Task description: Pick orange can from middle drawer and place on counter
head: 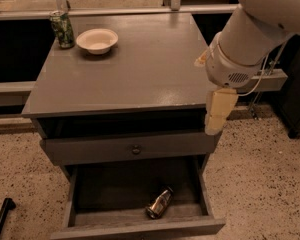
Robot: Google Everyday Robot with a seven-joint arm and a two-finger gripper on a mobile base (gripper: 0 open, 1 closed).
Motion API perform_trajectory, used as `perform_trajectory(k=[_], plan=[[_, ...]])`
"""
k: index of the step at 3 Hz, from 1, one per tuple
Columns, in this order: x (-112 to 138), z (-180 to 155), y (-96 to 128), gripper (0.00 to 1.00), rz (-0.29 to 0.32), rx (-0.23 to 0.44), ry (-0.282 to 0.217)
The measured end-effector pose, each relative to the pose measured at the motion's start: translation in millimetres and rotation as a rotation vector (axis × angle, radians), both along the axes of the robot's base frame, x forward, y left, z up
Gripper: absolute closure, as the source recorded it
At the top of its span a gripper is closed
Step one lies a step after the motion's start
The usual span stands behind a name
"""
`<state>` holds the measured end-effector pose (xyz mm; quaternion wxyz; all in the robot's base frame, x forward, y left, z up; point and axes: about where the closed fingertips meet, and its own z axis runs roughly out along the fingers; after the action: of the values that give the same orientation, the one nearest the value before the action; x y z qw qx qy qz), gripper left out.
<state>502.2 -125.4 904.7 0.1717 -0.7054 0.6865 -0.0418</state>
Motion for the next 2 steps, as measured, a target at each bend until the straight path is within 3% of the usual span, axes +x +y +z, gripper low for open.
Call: perform_trajectory(k=[1,2], plan=[[5,-14,7,0.0,0.011,-0.017,0.01],[-3,-50,14,0.0,0.09,-0.026,-0.003]])
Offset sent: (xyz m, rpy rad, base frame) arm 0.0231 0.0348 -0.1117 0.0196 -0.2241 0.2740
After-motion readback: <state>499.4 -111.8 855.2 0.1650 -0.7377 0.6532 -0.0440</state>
